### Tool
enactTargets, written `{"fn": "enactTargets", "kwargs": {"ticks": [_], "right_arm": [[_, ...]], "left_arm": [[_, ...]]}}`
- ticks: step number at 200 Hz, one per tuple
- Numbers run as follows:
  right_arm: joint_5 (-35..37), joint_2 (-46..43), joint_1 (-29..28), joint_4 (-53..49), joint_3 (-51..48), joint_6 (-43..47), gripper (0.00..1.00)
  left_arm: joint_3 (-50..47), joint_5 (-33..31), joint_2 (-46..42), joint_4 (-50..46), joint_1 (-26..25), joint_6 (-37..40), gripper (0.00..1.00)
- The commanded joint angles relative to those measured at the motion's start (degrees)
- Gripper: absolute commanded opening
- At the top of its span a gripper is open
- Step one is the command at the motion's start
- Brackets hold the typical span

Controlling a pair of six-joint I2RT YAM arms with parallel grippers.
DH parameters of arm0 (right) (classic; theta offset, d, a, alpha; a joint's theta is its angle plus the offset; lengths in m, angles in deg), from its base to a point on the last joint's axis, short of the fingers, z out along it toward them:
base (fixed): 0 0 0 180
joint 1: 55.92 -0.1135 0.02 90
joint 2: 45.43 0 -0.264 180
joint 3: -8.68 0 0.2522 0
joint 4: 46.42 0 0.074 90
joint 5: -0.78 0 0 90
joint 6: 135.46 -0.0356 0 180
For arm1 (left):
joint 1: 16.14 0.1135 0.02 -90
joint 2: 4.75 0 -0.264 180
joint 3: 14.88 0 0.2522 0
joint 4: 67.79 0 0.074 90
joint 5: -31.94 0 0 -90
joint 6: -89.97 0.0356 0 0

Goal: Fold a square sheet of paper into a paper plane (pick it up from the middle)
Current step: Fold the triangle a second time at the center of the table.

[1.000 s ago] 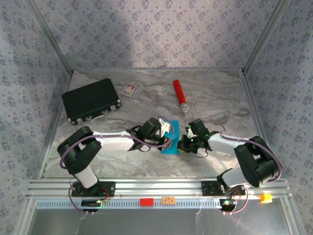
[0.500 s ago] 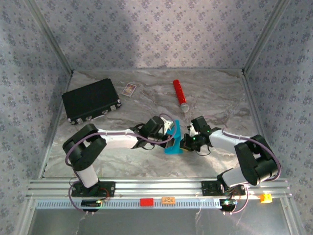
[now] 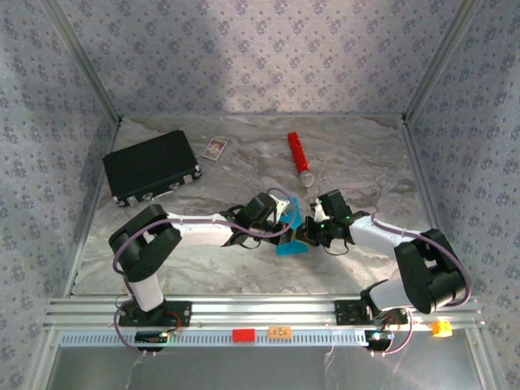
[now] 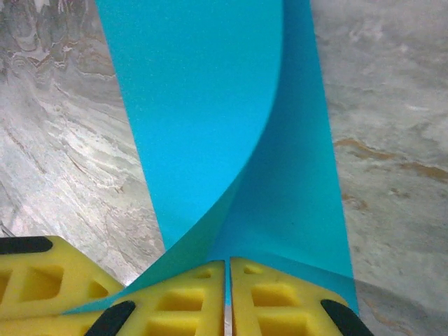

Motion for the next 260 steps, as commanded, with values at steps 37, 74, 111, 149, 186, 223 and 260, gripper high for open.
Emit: {"fn": "enactTargets", "kwargs": {"ticks": [37, 74, 111, 149, 186, 223, 260], "right_arm": [[1.92, 3.18, -0.26, 0.81, -1.46, -1.53, 0.11], [4.38, 3.58, 0.38, -2.05, -2.19, 0.15, 0.1], [4.89, 3.52, 0.68, -2.78, -2.28, 1.39, 0.1], [4.1, 3.41, 0.68, -2.32, -2.19, 1.61, 0.1], [3.67, 3.36, 0.64, -2.17, -2.11, 1.61, 0.1], [3.48, 3.4, 0.69, -2.13, -1.99, 1.78, 0.1], [3.3, 3.41, 0.64, -2.14, -1.93, 1.83, 0.1]], "left_arm": [[0.96, -1.08, 0.09, -0.48, -0.33, 0.52, 0.0], [1.49, -2.3, 0.18, -3.8, 0.12, 3.23, 0.0], [2.71, -2.85, 1.28, -7.08, 1.37, 6.45, 0.0], [3.98, -3.78, 2.71, -9.69, 2.22, 9.02, 0.0], [4.87, -4.59, 3.73, -10.89, 2.79, 10.4, 0.0], [4.98, -4.91, 4.63, -11.07, 3.03, 11.02, 0.0], [5.02, -3.74, 5.86, -11.11, 3.06, 11.21, 0.0]]}}
